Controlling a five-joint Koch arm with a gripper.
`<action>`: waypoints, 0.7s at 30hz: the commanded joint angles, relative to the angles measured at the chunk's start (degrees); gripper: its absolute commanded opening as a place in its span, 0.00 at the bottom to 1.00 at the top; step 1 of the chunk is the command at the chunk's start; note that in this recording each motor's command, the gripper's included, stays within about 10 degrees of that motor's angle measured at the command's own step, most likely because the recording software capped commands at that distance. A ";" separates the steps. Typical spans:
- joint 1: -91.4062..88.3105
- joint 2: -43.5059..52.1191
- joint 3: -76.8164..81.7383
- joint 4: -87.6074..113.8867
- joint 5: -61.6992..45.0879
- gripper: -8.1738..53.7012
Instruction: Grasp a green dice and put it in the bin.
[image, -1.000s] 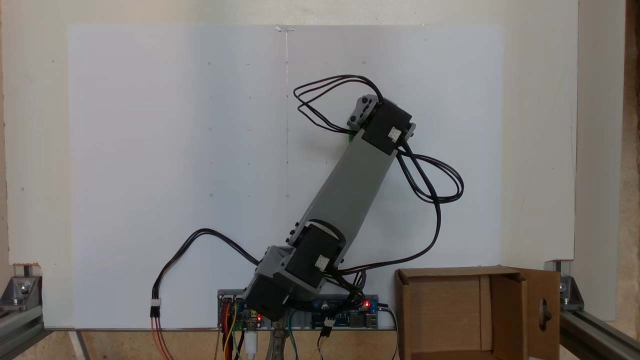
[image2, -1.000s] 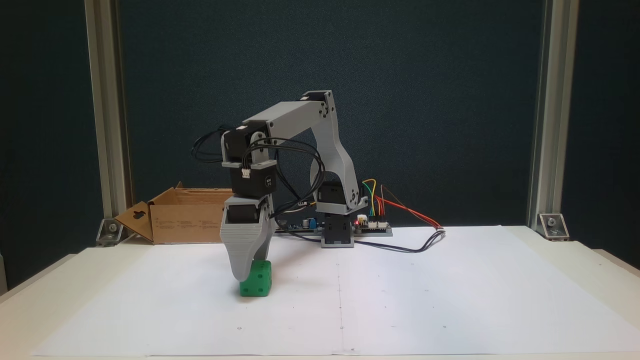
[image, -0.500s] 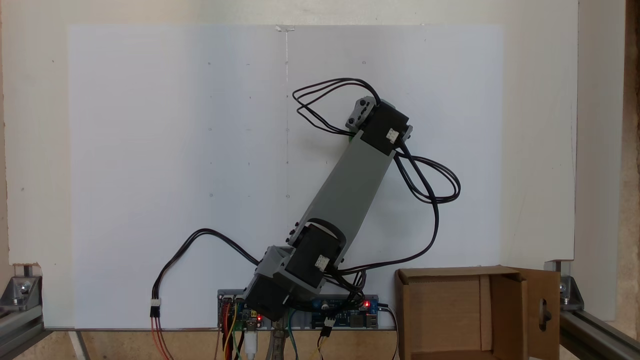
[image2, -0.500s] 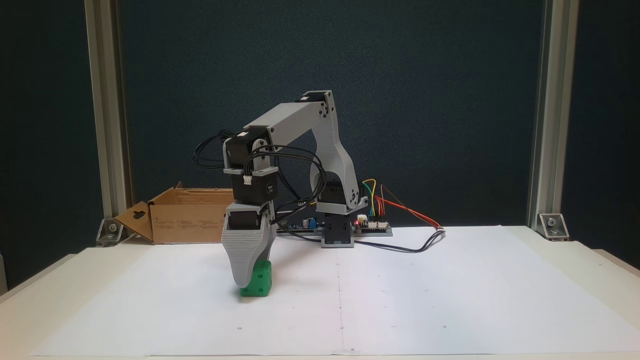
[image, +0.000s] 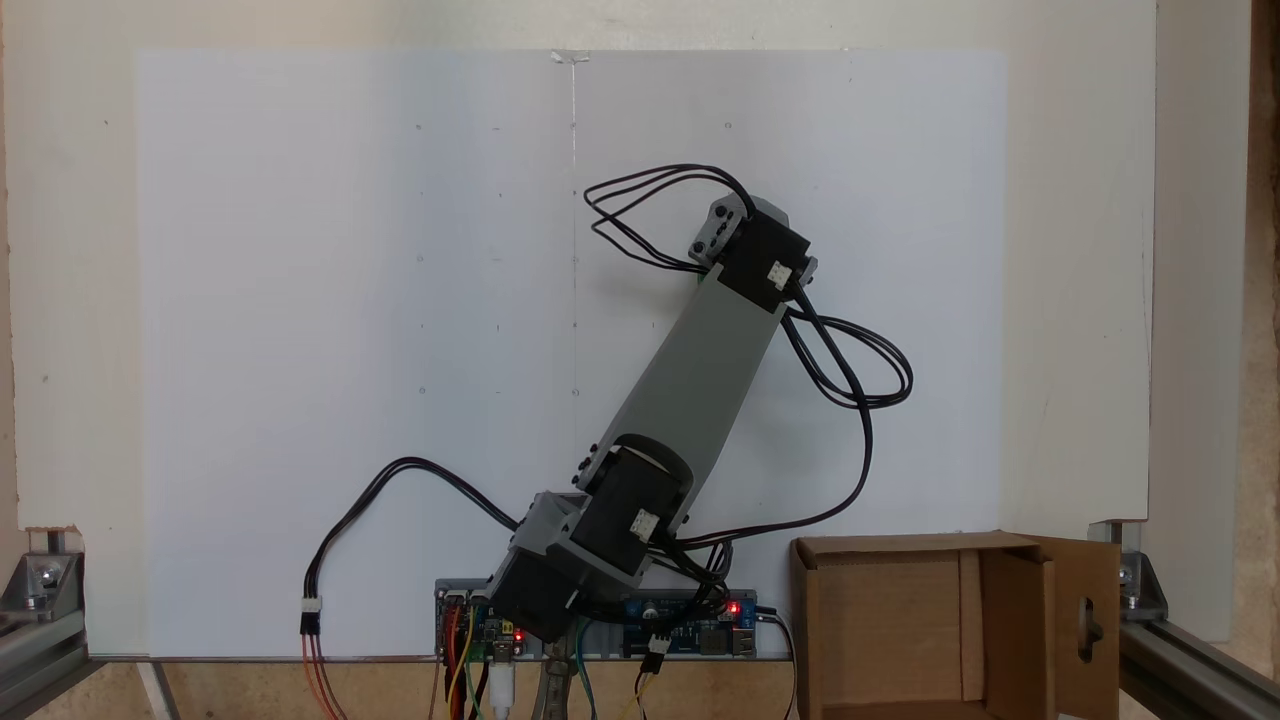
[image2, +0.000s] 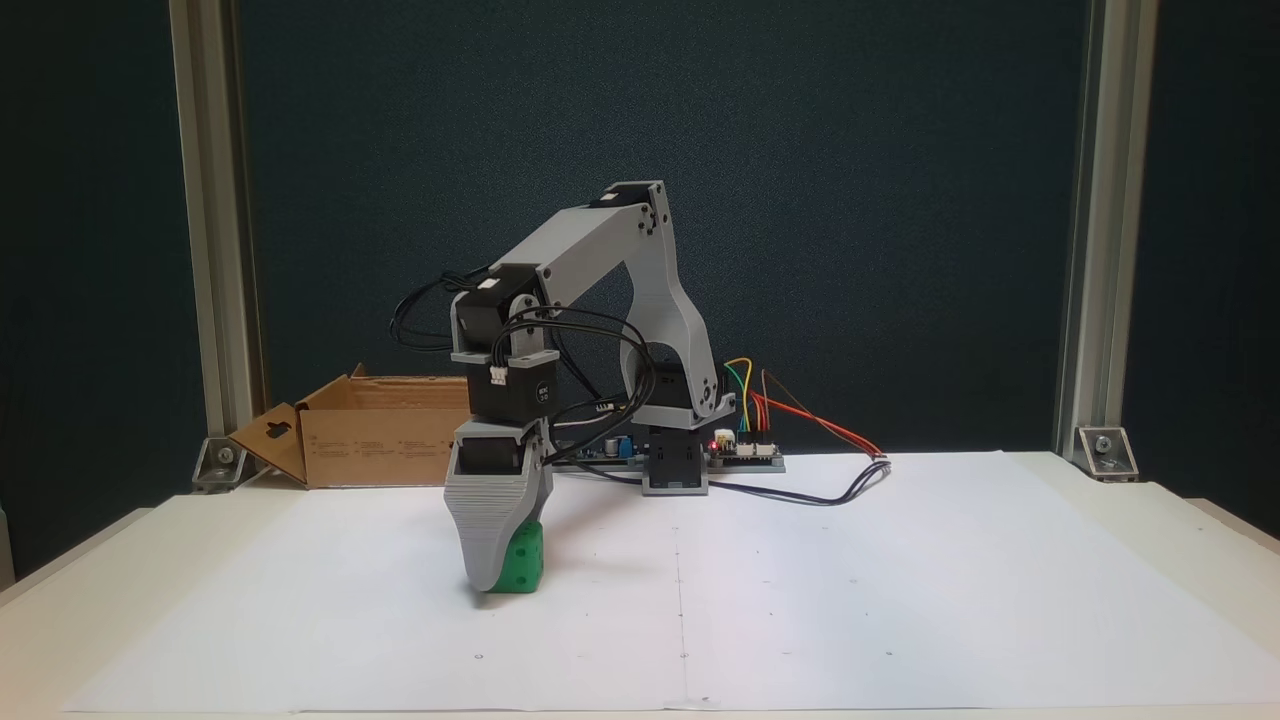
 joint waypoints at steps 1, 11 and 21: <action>0.00 -0.26 -0.70 -1.49 -3.60 0.83; 0.00 -0.53 0.44 -3.60 -3.60 0.80; 0.00 -0.62 1.58 -4.39 -3.78 0.59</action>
